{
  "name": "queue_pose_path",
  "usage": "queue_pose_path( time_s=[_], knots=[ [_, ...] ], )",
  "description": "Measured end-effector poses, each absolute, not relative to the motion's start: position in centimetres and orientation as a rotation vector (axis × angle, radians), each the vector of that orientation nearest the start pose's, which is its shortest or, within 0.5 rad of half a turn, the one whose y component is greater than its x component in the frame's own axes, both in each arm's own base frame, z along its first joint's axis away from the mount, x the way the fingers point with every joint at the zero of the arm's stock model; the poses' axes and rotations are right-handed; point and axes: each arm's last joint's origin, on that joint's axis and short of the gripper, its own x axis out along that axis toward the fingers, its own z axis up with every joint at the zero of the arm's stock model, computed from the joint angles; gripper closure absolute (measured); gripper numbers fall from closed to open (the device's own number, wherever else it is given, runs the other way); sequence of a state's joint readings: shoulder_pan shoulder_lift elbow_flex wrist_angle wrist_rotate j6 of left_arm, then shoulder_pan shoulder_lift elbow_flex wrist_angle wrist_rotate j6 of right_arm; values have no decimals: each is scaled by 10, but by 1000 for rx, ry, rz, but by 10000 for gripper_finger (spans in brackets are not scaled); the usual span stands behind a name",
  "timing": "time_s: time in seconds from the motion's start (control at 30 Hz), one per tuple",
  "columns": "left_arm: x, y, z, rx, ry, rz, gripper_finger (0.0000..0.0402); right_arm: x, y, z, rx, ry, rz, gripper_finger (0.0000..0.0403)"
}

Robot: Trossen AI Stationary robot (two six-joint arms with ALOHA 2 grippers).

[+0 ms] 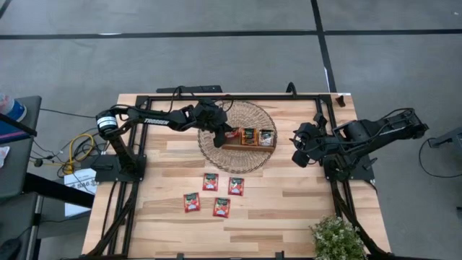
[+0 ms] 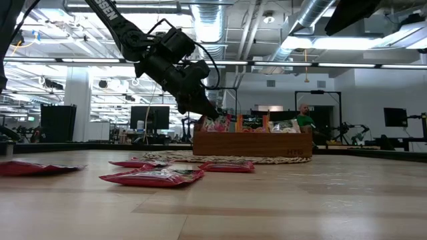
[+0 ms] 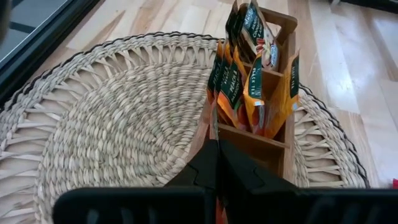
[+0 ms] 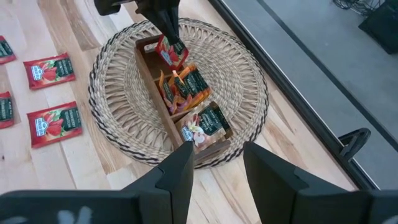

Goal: Pick & Place Tea
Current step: Put the red tea bag into the left slot of the wooden organizer

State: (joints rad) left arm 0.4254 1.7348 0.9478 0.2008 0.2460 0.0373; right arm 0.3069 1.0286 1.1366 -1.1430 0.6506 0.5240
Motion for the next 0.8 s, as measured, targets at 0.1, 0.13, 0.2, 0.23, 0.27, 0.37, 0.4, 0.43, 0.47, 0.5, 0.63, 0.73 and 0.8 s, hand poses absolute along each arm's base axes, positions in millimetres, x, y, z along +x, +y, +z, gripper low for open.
queue_pose_path(
  time_s=[0.1,0.13,0.2,0.23,0.27,0.37,0.4,0.43,0.47,0.5,0.63,0.73,0.8],
  knots=[
    [330,141,180,-158,556,157,395,165,34,338,4,802,-535,270],
    [330,141,180,-159,557,155,389,165,34,338,4,802,-535,270],
    [330,141,180,-159,556,156,375,165,34,338,4,802,-535,270],
    [330,141,180,-158,556,156,366,165,34,338,4,802,-534,269],
    [330,141,180,-157,557,161,355,165,34,338,4,802,-534,269],
    [329,142,180,-153,558,178,322,165,34,338,4,802,-534,269],
    [329,142,180,-152,559,181,311,165,34,338,4,802,-534,269],
    [329,142,180,-151,559,184,300,165,34,338,5,802,-534,270],
    [329,142,180,-150,559,186,289,165,34,338,5,802,-534,270],
    [329,142,180,-150,559,186,279,165,34,338,6,800,-534,270],
    [329,142,180,-150,560,187,251,165,34,338,8,796,-533,269],
    [329,142,180,-149,559,187,242,165,34,338,8,796,-533,269],
    [329,142,184,-145,550,191,241,165,34,338,9,797,-531,270]
  ],
)
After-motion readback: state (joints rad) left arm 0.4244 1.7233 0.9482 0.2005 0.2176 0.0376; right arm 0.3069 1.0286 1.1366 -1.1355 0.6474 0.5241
